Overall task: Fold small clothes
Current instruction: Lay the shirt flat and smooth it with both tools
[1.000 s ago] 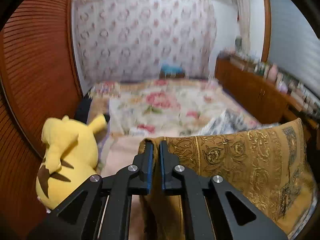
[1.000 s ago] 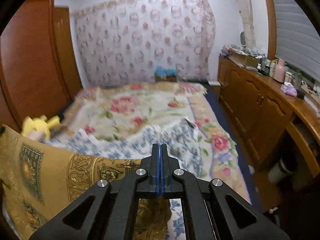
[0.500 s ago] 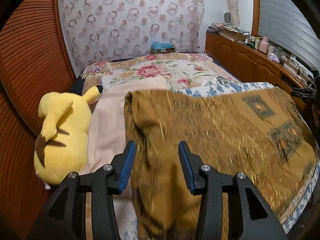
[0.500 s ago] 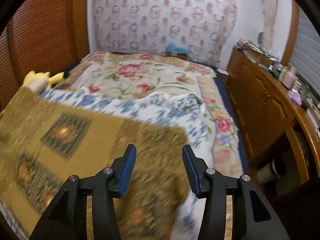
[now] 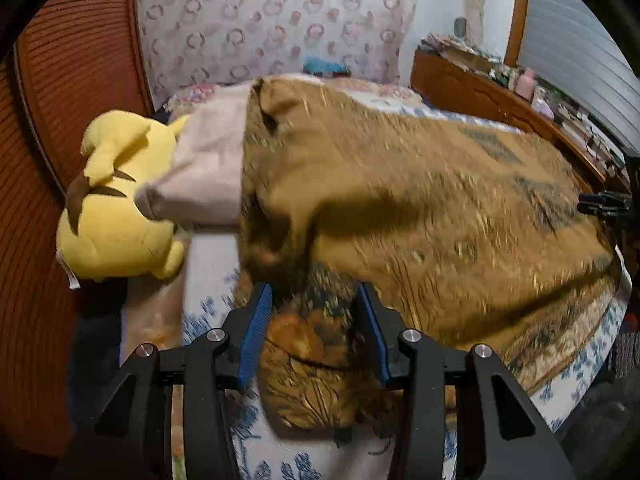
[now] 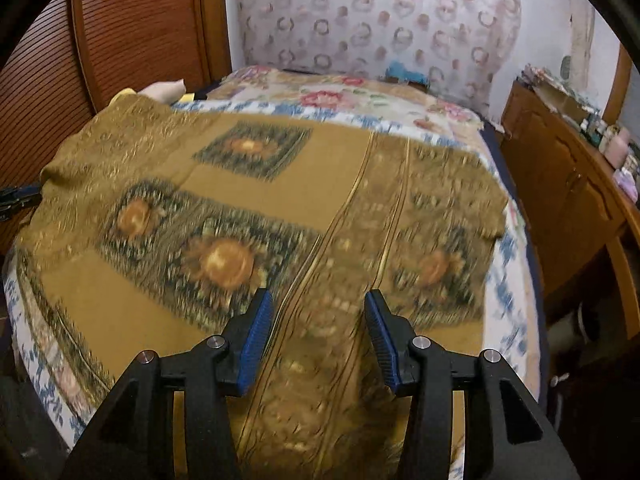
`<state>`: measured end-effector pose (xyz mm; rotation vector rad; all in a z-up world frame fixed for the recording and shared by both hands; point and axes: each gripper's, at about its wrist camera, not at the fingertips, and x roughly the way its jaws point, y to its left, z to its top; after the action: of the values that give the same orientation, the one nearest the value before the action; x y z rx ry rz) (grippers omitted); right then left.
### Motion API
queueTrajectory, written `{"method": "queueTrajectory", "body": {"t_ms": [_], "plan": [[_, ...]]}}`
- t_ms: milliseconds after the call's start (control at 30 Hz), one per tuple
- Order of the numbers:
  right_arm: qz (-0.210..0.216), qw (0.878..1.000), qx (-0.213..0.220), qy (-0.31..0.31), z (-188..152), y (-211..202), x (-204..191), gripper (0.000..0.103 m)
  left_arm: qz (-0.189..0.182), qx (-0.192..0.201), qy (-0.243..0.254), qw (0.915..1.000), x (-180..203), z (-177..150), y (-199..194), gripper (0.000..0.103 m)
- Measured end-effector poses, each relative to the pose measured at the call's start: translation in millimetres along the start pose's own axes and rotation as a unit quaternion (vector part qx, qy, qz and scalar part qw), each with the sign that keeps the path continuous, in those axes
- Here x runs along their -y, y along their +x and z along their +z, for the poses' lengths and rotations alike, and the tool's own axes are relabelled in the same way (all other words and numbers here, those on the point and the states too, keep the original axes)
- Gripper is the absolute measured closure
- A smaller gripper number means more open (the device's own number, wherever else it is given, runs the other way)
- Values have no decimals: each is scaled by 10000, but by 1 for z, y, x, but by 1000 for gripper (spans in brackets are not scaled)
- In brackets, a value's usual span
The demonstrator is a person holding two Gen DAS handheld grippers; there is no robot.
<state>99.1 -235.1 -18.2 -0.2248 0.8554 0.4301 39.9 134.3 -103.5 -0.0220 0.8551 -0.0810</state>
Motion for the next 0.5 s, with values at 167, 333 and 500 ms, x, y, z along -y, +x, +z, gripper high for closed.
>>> {"method": "queueTrajectory", "body": {"t_ms": [167,333,500], "plan": [[-113,9999,-90,23,-7,5,1,53,-35,-19,-124,9999,-1,-8,5,62],[-128,9999,-3,49,-10,-3,-5,53,-133,-67,-60,9999,4,-12,-1,100],[-102,9999,10,70,-18,3,-7,53,-108,255,-94,9996,7,-16,-36,102]]}}
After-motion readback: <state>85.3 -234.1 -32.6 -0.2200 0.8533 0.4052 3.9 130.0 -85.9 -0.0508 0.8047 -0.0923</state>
